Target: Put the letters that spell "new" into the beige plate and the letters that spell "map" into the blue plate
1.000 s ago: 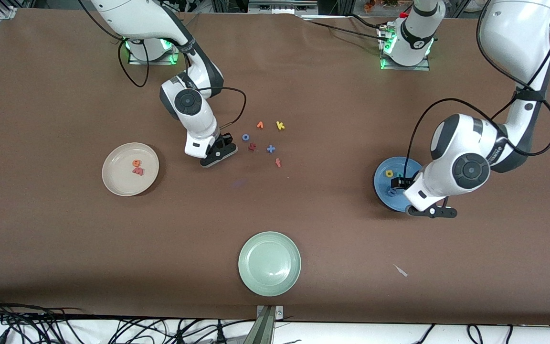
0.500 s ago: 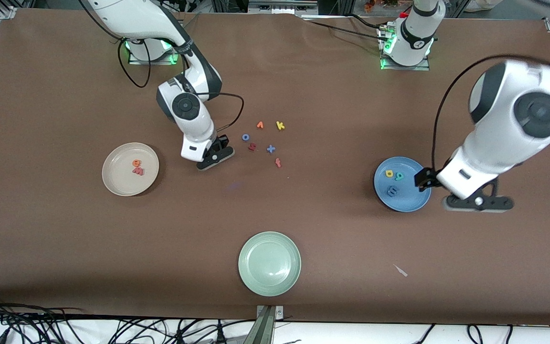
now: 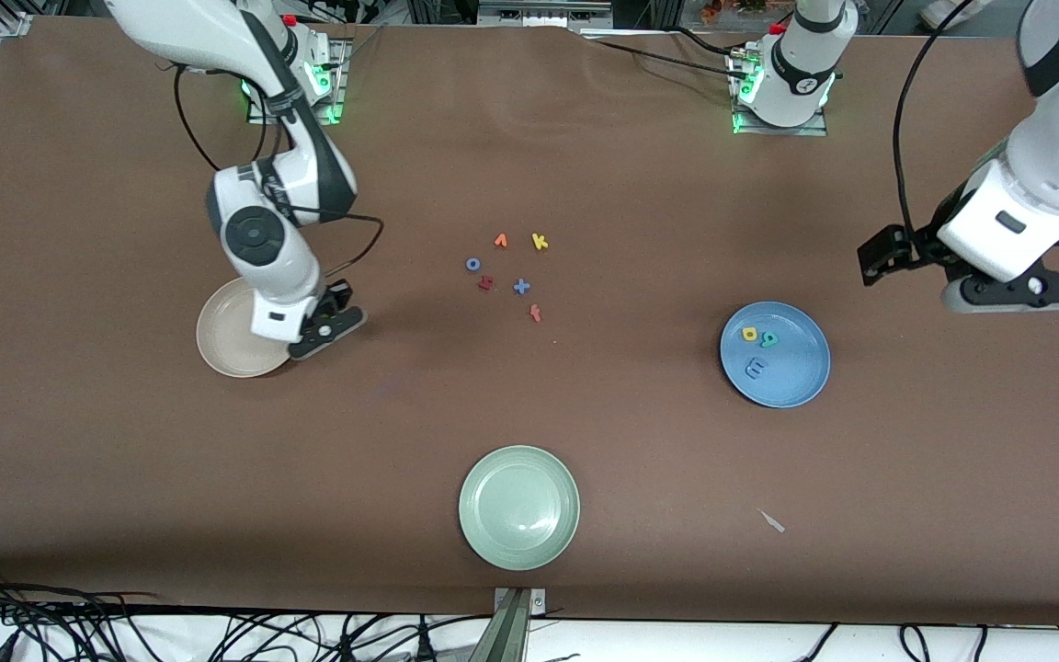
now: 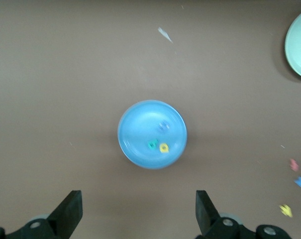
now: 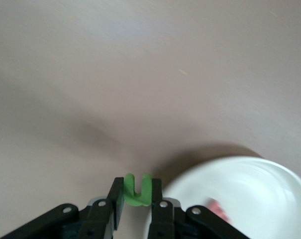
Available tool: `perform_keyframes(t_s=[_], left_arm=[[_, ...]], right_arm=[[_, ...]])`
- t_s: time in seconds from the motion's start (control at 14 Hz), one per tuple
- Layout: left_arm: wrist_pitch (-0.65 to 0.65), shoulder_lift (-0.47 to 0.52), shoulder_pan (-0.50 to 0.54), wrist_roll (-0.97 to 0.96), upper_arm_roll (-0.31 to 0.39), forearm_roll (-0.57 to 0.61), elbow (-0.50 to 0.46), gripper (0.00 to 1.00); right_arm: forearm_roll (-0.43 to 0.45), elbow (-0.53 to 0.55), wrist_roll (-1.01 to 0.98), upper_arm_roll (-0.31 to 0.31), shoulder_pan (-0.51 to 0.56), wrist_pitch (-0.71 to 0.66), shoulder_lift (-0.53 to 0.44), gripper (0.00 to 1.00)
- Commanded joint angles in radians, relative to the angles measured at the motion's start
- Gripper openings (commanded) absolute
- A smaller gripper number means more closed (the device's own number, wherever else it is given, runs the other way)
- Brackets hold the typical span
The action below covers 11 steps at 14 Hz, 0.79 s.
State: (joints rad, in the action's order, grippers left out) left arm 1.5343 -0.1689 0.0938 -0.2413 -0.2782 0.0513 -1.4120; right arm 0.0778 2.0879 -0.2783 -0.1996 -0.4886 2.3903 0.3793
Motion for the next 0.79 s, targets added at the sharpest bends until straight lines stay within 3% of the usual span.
perform_keyframes(t_s=[0.0, 0.14, 0.29, 0.36, 0.43, 0.5, 0.57, 0.71], left_arm=[[0.012, 0.104, 0.003, 0.088, 0.066, -0.079, -0.134, 1.0], [0.051, 0.138, 0.003, 0.204, 0.097, -0.077, -0.214, 1.0], [0.142, 0.241, -0.017, 0.305, 0.125, -0.074, -0.304, 1.0], [0.147, 0.261, -0.023, 0.307, 0.126, -0.073, -0.323, 1.0], [0.144, 0.276, -0.078, 0.303, 0.166, -0.071, -0.34, 1.0], [0.144, 0.285, -0.165, 0.289, 0.274, -0.07, -0.353, 1.0], [0.141, 0.281, -0.19, 0.292, 0.313, -0.071, -0.352, 1.0], [0.129, 0.275, -0.178, 0.284, 0.304, -0.067, -0.343, 1.0]], right_arm=[[0.0, 0.037, -0.065, -0.066, -0.005, -0.011, -0.017, 0.0], [-0.009, 0.035, -0.084, -0.087, 0.005, -0.04, -0.005, 0.0], [-0.012, 0.034, -0.084, -0.087, 0.027, -0.059, 0.0, 0.0], [-0.012, 0.034, -0.085, -0.087, 0.044, -0.059, 0.004, 0.12], [-0.013, 0.032, -0.084, -0.087, 0.062, -0.06, 0.006, 0.65], [-0.016, 0.029, -0.081, -0.086, 0.064, -0.071, 0.004, 1.0], [-0.019, 0.021, -0.07, -0.08, 0.062, -0.1, -0.005, 1.0], [-0.085, -0.044, -0.067, -0.078, 0.059, -0.207, -0.008, 1.0]])
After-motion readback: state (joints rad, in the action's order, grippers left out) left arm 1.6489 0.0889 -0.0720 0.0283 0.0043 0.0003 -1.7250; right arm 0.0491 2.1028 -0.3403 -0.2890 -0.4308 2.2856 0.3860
